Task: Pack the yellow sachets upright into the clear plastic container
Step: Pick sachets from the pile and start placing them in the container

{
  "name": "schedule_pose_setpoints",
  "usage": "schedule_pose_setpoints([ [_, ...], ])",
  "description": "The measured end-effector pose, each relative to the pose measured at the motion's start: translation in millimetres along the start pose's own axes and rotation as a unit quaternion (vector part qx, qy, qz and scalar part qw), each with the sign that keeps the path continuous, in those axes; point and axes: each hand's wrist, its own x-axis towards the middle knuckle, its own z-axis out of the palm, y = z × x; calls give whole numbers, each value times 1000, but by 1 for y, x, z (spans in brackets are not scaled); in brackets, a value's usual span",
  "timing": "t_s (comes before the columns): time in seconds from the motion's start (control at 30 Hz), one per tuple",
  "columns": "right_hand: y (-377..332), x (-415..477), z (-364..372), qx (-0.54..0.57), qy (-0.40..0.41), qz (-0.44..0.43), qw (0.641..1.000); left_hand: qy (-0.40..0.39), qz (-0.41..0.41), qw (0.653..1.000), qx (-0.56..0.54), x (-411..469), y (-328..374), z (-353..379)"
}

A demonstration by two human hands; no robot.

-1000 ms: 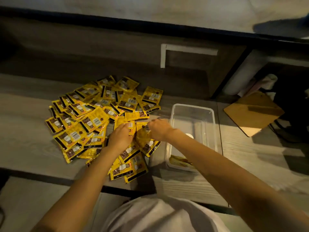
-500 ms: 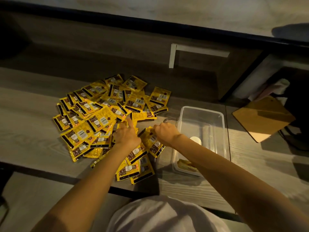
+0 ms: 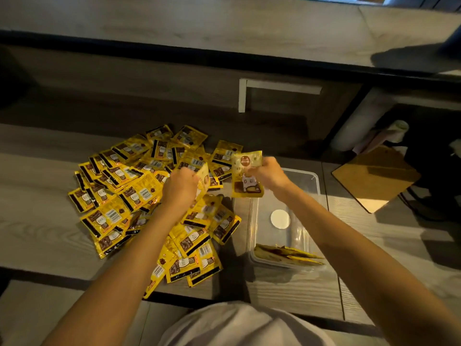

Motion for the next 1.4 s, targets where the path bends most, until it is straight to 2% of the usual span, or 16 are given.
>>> schedule_pose_setpoints([
  [0.13, 3, -11, -29, 37, 104, -38, 993, 2, 10, 986, -166, 2, 31, -13],
  [0.23, 10, -19, -51, 26, 168, -68, 983, -63, 30, 952, -299, -3, 55, -18],
  [0.3, 15, -28, -65, 19, 190, -67, 979, -104, 63, 933, -338, -9, 73, -17],
  [0.47, 44, -55, -90, -27, 200, -81, 976, -142, 101, 913, -370, -26, 103, 13],
  [0.73, 92, -84, -102, -7, 159, -44, 986, -231, 182, 912, -287, -51, 99, 60],
  [0.93, 99, -88, -87, -33, 130, -63, 989, -267, 262, 918, -134, -61, 88, 63],
  [1.03, 103, -89, -84, -118, 101, -74, 985, -302, 285, 908, -51, -65, 80, 62],
  [1.17, 109, -96, -82, -271, 16, -83, 959, -327, 322, 887, 56, -69, 77, 59],
  [1.3, 109, -104, -80, -289, -32, -91, 953, -363, 320, 868, 109, -71, 75, 54],
  [1.4, 110, -107, -82, -337, -67, -118, 932, -387, 317, 858, 120, -73, 76, 54],
])
